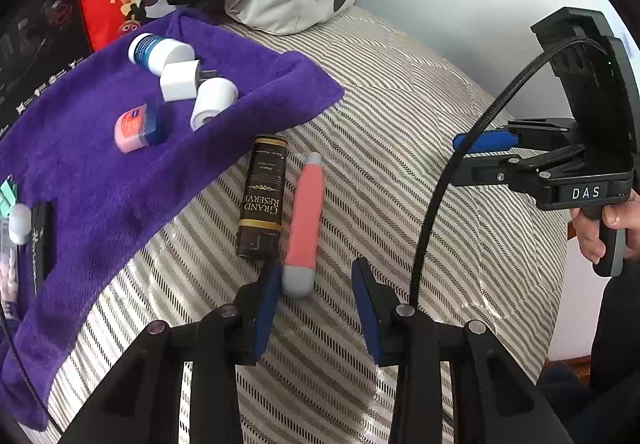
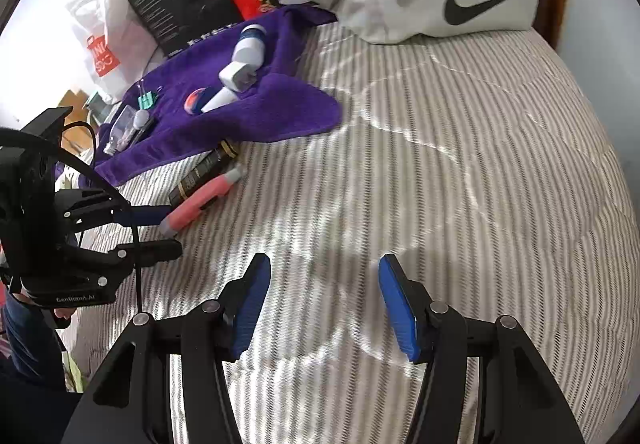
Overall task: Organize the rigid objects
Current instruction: 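Grasp the pink tube with the left tool while the right tool moves toward the dark bottle, then lift the pink tube with the left tool while the right tool grasps the Grand Reserve bottle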
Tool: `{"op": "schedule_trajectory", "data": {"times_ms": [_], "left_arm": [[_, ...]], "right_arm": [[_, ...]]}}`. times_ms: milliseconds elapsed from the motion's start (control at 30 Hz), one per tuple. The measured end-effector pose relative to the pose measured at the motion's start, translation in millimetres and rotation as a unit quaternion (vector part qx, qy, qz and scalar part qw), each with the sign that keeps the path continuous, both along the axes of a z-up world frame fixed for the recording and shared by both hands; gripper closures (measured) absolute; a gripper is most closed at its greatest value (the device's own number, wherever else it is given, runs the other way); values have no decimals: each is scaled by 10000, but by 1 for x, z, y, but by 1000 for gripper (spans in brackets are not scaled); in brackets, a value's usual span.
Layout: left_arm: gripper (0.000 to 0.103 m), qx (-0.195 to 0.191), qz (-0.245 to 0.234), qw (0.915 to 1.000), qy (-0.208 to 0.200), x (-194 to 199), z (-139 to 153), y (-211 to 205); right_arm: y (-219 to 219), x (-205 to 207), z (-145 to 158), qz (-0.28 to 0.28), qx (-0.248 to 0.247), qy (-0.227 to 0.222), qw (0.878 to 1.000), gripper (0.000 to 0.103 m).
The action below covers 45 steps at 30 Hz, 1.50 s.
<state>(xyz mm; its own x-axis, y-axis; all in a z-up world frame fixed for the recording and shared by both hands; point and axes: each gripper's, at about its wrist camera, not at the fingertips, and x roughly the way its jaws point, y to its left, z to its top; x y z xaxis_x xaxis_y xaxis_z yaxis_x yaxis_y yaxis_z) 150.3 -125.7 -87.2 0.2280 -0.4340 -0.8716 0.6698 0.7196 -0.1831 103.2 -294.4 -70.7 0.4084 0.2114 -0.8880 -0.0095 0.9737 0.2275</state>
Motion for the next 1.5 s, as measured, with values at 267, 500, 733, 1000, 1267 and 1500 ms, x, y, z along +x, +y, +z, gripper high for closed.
{"op": "schedule_trajectory", "data": {"times_ms": [267,500,733,1000,1267,1500], "left_arm": [[68,237,-113,9994,-223,-1,1,-19],[74,301,-31,9987,-405,3,0,-31],[88,313,173,9981,-493,10,-3,-30],[88,-1,575,9982,-185,-6,-3,22],[87,244,549,9967,-539,-10,-6,14],[88,273,501,9964,-630,-12,-6,15]], "right_arm": [[-24,-11,1,-241,-56,2,9997,47],[-31,-18,-4,-354,-40,80,9993,46],[-25,-18,-6,-282,-29,85,9996,46],[-16,-11,-8,-160,4,78,9998,43],[1,-6,-6,30,38,53,10000,42],[27,10,7,249,200,-216,9993,42]]}}
